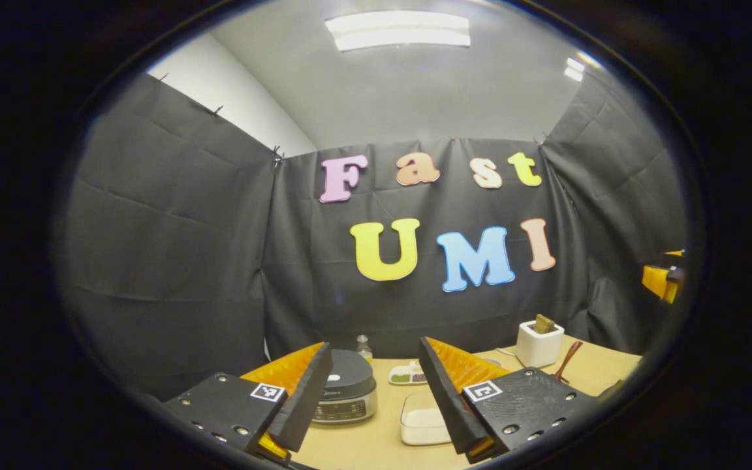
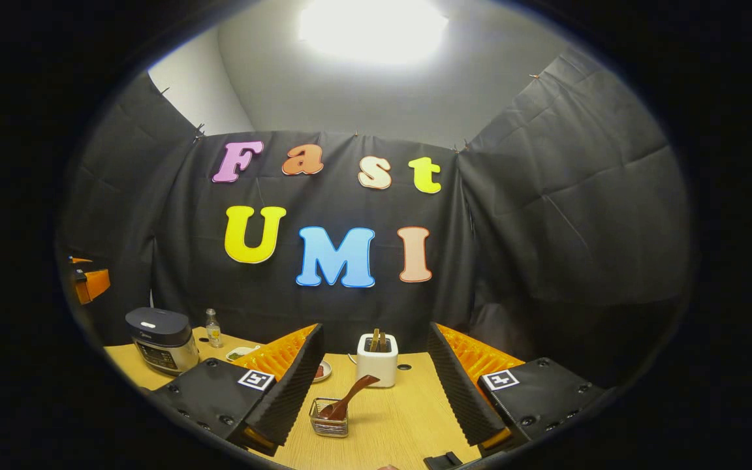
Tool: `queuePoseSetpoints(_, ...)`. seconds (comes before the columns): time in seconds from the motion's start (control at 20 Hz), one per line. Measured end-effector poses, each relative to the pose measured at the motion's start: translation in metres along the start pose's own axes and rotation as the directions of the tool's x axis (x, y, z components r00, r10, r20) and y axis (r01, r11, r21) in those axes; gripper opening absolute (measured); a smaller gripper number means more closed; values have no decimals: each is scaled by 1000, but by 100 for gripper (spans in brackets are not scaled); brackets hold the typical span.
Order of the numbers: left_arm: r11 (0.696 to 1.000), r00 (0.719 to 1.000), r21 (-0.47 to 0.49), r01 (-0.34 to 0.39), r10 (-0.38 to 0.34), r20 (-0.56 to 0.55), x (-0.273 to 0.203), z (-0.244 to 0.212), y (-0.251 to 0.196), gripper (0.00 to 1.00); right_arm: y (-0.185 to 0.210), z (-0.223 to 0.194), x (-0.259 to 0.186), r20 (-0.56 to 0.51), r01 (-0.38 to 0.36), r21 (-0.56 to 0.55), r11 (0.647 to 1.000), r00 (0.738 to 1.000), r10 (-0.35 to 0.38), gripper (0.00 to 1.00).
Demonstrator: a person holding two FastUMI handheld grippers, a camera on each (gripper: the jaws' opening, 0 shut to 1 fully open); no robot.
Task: Close the left gripper, press the button to open the rice cooker; take a wooden spoon from the chopstick holder with the right hand, scoop a spoonful of rice and pour it into the rice cooker, then put the wooden spoon back into the chopstick holder.
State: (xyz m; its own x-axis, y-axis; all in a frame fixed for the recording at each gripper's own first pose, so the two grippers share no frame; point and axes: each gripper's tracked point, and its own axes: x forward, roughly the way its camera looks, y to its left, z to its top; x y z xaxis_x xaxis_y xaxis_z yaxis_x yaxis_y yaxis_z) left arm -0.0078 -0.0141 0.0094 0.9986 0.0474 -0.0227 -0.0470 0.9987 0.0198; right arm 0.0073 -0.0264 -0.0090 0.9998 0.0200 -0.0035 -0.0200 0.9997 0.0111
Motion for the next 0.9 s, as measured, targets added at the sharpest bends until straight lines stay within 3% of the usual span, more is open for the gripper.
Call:
queuePoseSetpoints(0.35,1000,1000,3,-1,1,-8,3,2,2,82,0,-3,2,0,-12,-3,1000,1000,12,100)
queuePoseSetpoints(0.5,1000,1000,2,-10,10,-3,3,4,6,58,0,-2,3,1,-13,-2,1000,1000,13,100)
queuePoseSetpoints(0.65,1000,1000,4,-10,10,-3,4,8,6,59,1,-4,4,0,-17,-4,1000,1000,17,100)
queuePoseSetpoints(0.75,1000,1000,-3,-13,13,1,3,10,8,41,1,-4,5,0,-22,-4,1000,1000,22,100)
queuePoseSetpoints(0.8,1000,1000,-6,-10,10,-2,2,10,6,41,1,-4,5,0,-23,-3,1000,1000,23,100)
queuePoseSetpoints(0.9,1000,1000,-13,14,-14,-14,3,8,-1,32,0,-5,4,-1,-30,-4,1000,1000,30,99)
